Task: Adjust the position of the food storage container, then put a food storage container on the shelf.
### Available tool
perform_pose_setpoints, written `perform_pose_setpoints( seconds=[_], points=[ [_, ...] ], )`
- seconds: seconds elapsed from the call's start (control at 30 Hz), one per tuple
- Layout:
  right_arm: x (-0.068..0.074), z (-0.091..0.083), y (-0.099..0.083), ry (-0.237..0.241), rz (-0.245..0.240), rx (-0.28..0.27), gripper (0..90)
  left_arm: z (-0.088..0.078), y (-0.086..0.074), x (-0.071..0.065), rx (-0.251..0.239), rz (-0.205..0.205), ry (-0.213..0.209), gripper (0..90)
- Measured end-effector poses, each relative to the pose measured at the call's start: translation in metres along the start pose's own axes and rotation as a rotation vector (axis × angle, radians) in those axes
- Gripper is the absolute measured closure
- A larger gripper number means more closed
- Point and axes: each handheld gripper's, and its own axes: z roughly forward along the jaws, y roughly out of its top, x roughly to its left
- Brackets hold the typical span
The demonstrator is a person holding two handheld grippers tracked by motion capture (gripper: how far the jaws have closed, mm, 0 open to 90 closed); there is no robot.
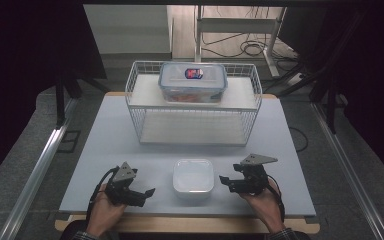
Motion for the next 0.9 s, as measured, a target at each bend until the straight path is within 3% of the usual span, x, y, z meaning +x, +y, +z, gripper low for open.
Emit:
perform_pose_setpoints(
  seconds=[0.23, 0.47, 0.7, 0.9],
  points=[
    [0.002, 0.002, 0.0, 0.014, -0.024, -0.021, 10.8, 0.002, 0.0, -0.001, 0.011, -0.008, -0.008, 4.2],
    [0.002, 0.002, 0.002, 0.011, -0.027, -0.043, 3.8, 0.001, 0.004, -0.001, -0.006, -0.015, -0.017, 3.5],
    [0.008, 0.002, 0.01, 0.025, -0.023, -0.036, 2.1, 0.005, 0.016, -0.006, -0.01, -0.035, -0.06, 3.2],
    [0.014, 0.004, 0.019, 0.064, 0.012, -0.022, 2.0, 0.008, 0.034, -0.01, -0.006, -0.037, -0.063, 3.4]
  ],
)
